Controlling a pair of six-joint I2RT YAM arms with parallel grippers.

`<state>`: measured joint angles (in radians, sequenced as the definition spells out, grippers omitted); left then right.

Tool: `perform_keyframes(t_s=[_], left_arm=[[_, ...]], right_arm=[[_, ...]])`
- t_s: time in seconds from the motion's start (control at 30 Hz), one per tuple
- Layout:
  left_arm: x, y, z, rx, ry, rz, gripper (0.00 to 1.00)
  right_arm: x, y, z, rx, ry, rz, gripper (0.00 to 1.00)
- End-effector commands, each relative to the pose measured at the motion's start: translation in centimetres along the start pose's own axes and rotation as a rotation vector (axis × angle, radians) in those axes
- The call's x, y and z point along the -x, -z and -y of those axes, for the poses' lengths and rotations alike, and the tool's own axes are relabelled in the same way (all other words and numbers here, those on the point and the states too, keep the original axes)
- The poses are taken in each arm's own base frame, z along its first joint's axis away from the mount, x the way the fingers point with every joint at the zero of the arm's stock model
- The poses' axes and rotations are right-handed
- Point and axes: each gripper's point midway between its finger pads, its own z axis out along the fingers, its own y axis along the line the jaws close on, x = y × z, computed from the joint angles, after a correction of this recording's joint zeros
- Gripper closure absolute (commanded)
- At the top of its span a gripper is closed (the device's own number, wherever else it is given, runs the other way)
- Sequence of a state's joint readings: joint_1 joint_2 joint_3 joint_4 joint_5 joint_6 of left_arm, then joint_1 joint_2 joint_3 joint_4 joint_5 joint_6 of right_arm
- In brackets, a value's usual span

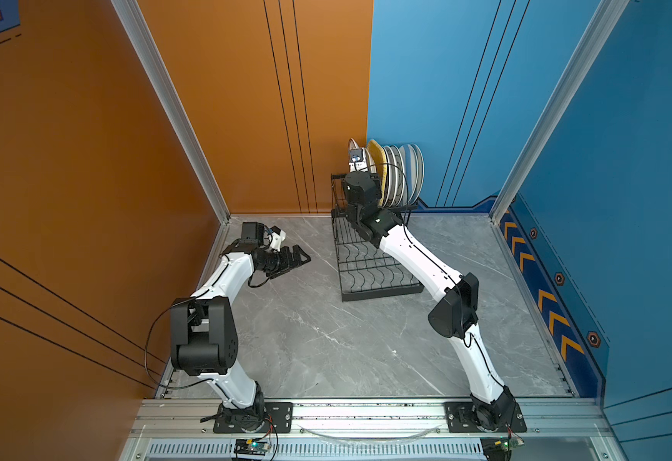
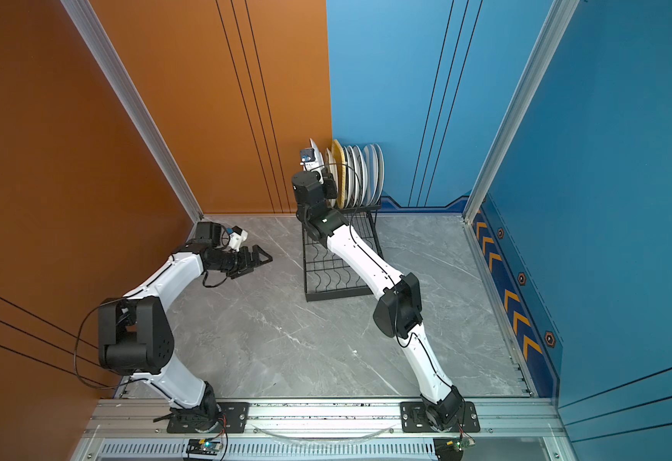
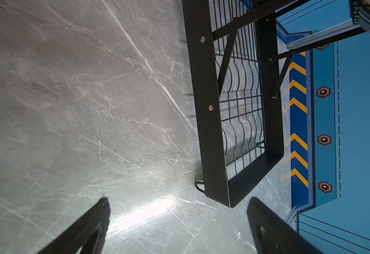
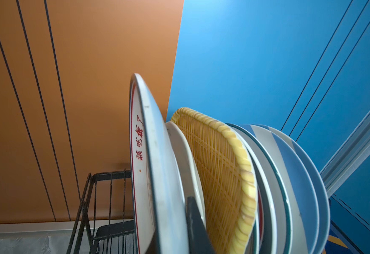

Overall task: Load plates into a dish rack
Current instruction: Place the plate on the dish rack.

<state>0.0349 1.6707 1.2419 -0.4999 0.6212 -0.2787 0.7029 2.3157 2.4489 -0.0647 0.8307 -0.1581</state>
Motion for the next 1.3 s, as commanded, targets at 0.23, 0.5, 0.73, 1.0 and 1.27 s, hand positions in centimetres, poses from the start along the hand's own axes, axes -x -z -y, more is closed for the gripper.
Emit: perform_keyframes(t_s=[0.23, 0.5, 0.73, 1.0, 1.27], left_arm=[[-0.3, -0.3, -0.4, -0.012, 0.012, 0.000, 0.02], [-0.3, -0.1, -0.4, -0.007, 0.013, 0.008, 0.02], [-0.3, -0.1, -0.4, -0.009, 0.016, 0.014, 0.02], [-0.6, 0.0, -0.3, -0.008, 0.016, 0.019, 0.02], [-1.2, 0.3, -0.4, -0.005, 0.022, 0.024, 0.02]], right_arm=[[0.3, -1.8, 2.4, -0.061, -0.031, 0.014, 1.00], [2.7, -1.1, 2.6, -0.044, -0.046, 0.071, 1.00], [3.9, -0.8, 3.5, -0.059, -0.033, 0.092, 1.00], [2.6, -1.0, 3.2, -0.064, -0.007, 0.059, 1.00], [1.0, -1.6, 2.7, -0.047, -0.009, 0.024, 1.00]])
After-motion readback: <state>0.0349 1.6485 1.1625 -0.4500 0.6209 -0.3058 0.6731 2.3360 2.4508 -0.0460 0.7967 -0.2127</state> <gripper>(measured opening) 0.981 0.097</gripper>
